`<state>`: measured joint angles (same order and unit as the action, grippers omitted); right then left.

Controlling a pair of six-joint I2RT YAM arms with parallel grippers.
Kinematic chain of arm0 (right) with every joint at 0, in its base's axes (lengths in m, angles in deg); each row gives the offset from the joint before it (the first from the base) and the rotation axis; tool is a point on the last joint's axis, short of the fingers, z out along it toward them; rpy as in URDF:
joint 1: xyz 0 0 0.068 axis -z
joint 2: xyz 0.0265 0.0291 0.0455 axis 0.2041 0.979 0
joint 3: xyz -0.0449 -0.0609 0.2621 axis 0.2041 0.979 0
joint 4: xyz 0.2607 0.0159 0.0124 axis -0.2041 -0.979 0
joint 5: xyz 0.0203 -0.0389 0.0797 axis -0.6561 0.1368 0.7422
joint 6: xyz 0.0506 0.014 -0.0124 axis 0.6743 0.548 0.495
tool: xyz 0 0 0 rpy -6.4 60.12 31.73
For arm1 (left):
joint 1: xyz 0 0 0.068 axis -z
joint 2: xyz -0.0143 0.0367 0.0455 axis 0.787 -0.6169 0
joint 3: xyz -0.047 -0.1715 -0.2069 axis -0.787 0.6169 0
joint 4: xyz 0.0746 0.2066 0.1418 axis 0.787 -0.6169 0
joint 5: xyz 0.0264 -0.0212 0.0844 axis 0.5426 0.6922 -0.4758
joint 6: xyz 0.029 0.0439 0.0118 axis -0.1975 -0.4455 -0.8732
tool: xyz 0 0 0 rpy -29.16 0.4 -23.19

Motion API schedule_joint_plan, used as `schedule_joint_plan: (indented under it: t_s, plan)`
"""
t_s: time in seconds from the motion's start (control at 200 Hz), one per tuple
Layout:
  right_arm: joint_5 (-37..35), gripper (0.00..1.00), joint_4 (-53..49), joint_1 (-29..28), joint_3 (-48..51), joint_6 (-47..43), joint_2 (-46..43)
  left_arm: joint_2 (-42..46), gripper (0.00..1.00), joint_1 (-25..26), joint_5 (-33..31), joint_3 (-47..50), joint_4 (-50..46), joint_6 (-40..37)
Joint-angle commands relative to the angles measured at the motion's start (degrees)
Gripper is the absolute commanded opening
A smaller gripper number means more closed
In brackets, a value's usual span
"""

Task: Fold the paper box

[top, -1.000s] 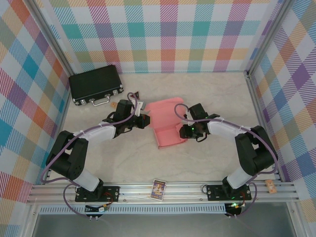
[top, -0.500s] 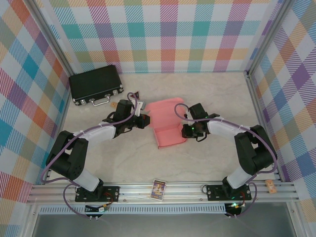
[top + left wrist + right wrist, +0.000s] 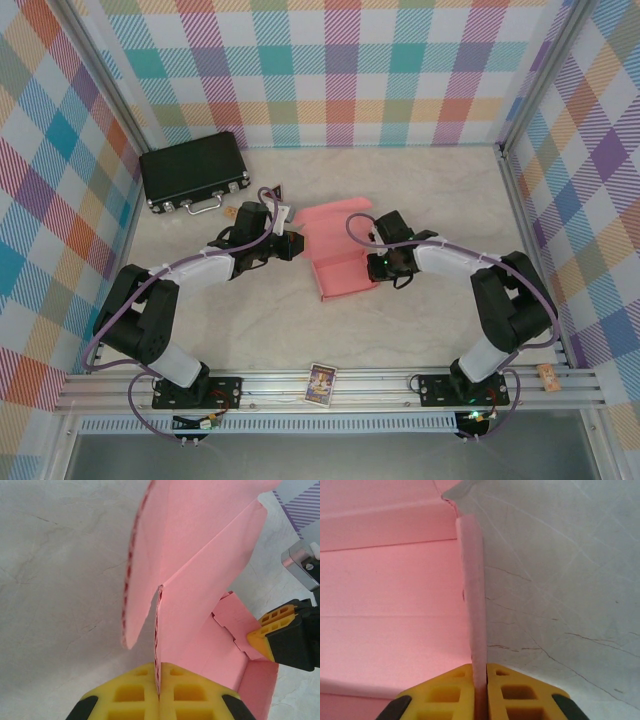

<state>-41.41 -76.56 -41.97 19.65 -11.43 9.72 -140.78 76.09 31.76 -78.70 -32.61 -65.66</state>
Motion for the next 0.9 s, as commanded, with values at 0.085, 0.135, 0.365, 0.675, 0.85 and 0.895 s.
schedule_joint_plan:
  t_s: [0.085, 0.135, 0.365, 0.675, 0.85, 0.895]
  plan:
    - [-7.4, 0.09, -3.59, -1.94, -1.23, 0.03, 1.31, -0.49, 0.0, -0.45, 1.02, -1.32, 1.4, -0.16]
    - [-8.74, 0.09, -4.15, -2.52, -1.57, 0.09, 1.61, -0.47, 0.0, -0.45, 1.0, -1.32, 1.37, -0.09]
    - [-16.23, 0.09, -8.52, -5.69, -3.96, 1.08, 3.13, -0.75, 0.0, -0.45, 1.19, -1.27, 1.57, -0.09]
    - [-24.57, 0.08, -14.52, -9.62, -8.37, 3.87, 7.88, -0.79, 0.0, -0.45, 1.1, -1.35, 1.57, -0.15]
    - [-25.96, 0.08, -14.72, -10.92, -9.09, 5.07, 9.65, -0.96, 0.0, -0.45, 1.06, -1.42, 1.66, -0.07]
    - [-26.63, 0.09, -15.22, -11.21, -9.34, 5.39, 10.33, -0.93, 0.0, -0.45, 1.02, -1.42, 1.65, -0.08]
